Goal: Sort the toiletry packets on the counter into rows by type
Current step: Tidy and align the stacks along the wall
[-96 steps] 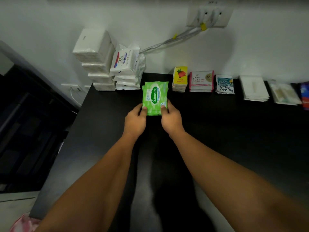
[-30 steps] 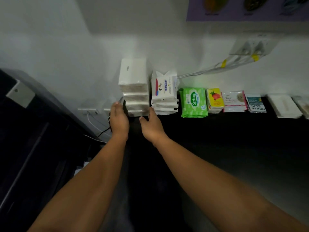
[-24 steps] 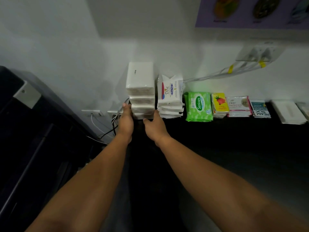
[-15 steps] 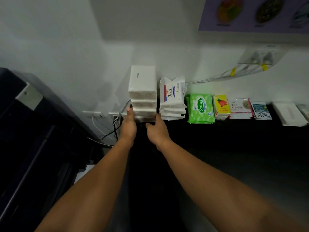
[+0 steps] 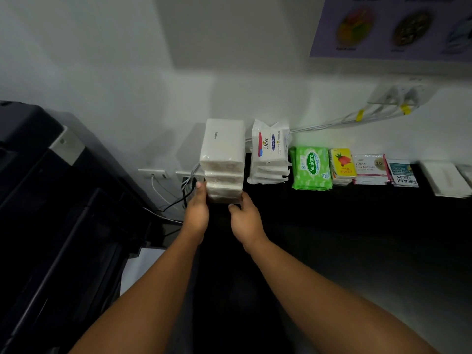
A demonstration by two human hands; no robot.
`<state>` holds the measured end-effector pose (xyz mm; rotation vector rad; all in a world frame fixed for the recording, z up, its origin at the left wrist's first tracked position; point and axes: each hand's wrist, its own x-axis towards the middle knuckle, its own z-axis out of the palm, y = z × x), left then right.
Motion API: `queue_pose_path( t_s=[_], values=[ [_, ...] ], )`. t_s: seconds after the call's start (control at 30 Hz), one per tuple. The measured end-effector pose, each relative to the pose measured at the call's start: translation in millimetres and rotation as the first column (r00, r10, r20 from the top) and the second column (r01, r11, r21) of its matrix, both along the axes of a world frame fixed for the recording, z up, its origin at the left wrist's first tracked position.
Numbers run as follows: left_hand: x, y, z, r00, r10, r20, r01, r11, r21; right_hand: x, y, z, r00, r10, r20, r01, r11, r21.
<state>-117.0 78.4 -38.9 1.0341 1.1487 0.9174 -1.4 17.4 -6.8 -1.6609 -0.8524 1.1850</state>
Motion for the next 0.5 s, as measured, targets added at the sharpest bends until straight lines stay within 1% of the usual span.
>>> queue_pose_path(
  t_s=[0.1, 0.2, 0.23, 0.3, 0.4, 0.5],
  values=[
    [-5, -11, 1, 1.0, 0.016, 0.006, -0.016, 1.0, -0.024, 0, -9, 2, 0.993, -0.048, -0.106, 0.05, 0.999, 0.01],
    [-6, -15, 7, 1.0, 0.015, 0.007, -0.015, 1.0, -0.024, 3, -10, 5, 0.956, -0.147, -0.253, 0.154, 0.988, 0.011],
    [-6, -15, 10, 1.0, 0.009, 0.005, -0.009, 1.0, -0.013, 5, -6, 6, 0.937, -0.158, -0.312, 0.17, 0.985, 0.01],
    [-4, -13, 17, 1.0, 0.005, 0.006, -0.005, 1.0, 0.012, 9, 4, 9, 0.909, -0.128, -0.397, 0.147, 0.989, 0.018],
    [0, -10, 23, 0.998, 0.04, 0.045, -0.039, 0.999, -0.017, 9, 20, 13, 0.904, -0.069, -0.422, 0.079, 0.997, 0.007],
    [3, -3, 26, 0.996, 0.059, 0.061, -0.056, 0.997, -0.05, 8, 31, 16, 0.919, -0.037, -0.392, 0.032, 0.999, -0.019]
  ],
)
